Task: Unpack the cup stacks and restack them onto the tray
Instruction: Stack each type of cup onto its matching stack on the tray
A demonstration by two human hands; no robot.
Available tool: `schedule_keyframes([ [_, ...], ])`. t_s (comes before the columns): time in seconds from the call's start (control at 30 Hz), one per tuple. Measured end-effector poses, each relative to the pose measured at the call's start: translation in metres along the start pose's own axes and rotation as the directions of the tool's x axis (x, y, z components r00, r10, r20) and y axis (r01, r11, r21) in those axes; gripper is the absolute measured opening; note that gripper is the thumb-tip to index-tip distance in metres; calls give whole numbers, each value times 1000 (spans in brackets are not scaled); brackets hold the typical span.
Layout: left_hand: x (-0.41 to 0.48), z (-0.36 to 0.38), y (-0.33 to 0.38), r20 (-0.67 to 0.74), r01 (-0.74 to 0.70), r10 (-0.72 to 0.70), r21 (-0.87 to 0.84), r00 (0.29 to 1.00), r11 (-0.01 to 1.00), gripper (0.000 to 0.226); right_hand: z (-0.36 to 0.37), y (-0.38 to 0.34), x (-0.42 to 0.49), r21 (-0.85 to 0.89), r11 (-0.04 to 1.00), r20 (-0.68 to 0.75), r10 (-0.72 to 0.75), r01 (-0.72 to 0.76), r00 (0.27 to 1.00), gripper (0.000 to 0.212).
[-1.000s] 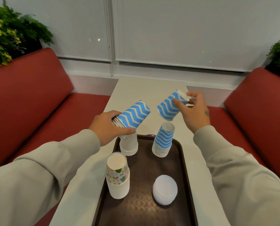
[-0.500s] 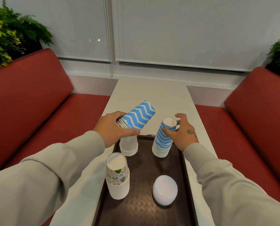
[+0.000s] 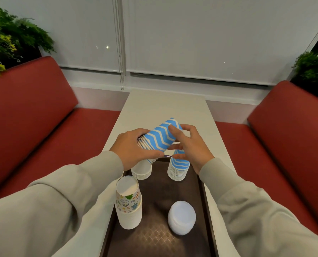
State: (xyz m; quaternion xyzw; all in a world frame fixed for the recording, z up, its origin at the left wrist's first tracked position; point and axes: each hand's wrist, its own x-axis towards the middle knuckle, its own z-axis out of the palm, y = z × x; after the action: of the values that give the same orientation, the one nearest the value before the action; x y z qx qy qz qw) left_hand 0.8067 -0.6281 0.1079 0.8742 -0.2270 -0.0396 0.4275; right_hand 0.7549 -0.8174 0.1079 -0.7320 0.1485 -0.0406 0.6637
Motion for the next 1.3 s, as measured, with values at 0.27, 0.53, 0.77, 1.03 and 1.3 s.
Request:
schedule_keyframes([
  [0.27, 1, -4, -4, 4, 29, -29, 32, 1000, 999, 79, -1, 1, 6, 70, 997, -77, -40, 46, 996, 51],
  [0.53, 1, -13, -19, -32, 78, -76, 60, 997, 995, 71, -34, -6, 30, 74, 984, -324, -130, 162, 937, 56],
  [0.77, 3, -15, -29, -70, 108, -104, 52, 992, 993, 68, -51, 6, 29, -381, 909, -283, -287, 167, 915, 65],
  [1.03, 5, -7, -29, -54, 96, -94, 35, 994, 995, 77, -37, 41, 23, -468, 881, -204, -185, 70, 961, 74],
  [1.3, 5, -2, -24, -19, 101, -101, -12, 995, 995, 88, -24, 23, 15, -435, 889, -266, -280, 144, 923, 45],
])
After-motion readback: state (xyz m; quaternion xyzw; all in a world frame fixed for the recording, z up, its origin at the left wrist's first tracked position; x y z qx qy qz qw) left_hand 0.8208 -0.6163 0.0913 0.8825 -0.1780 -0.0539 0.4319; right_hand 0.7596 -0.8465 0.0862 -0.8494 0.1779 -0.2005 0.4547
